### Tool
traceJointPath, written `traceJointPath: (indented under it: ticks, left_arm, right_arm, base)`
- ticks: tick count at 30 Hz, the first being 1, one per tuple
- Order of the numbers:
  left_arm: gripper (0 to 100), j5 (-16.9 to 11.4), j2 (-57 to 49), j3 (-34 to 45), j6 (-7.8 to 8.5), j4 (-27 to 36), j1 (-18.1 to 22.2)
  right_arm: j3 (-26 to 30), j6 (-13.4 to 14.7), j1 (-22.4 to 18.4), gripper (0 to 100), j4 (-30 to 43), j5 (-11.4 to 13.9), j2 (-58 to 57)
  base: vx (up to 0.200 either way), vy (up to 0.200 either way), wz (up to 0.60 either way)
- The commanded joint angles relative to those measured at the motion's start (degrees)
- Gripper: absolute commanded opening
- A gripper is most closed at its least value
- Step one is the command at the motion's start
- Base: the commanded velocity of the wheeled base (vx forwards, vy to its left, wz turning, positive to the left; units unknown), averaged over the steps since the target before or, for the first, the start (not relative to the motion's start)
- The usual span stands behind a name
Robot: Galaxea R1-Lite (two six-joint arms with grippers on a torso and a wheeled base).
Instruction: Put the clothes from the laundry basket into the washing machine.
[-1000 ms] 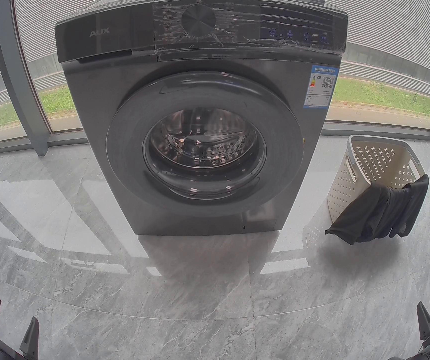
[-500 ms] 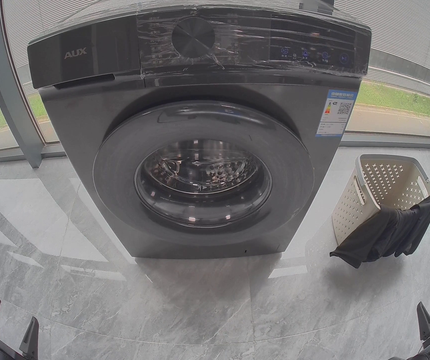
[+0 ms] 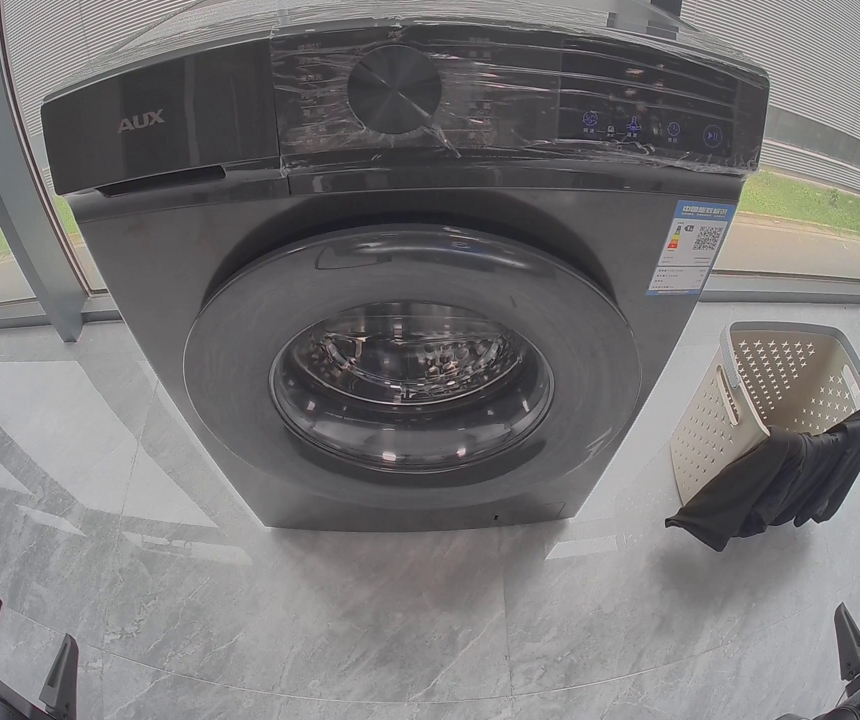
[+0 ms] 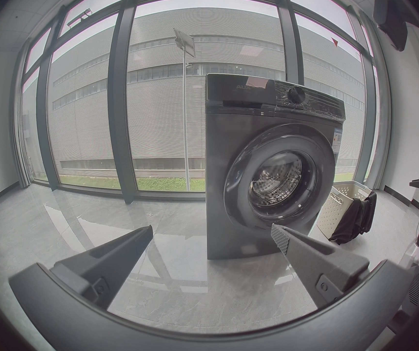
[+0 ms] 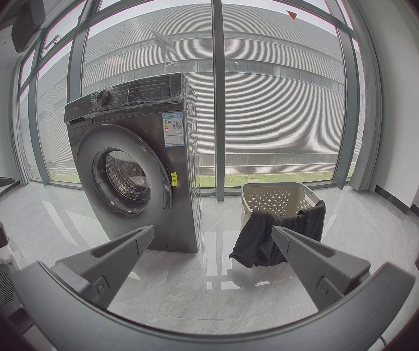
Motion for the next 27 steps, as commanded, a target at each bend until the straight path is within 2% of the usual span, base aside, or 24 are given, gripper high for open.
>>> traceJointPath:
  ticks: [1,27]
  left_arm:
    - [100,0.0,-0.9,1.0,-0.02,0.0,0.1]
    - [100,0.0,-0.9,1.0,-0.02,0.0,0.1]
  right_arm:
    - [0.7,0.0,0.1,100,0.0,0.0,0.0]
    - [0.7,0.0,0.1,100,0.0,0.0,0.0]
  base:
    - [0.000,-0.200,0.00]
    - [0.000,-0.200,0.00]
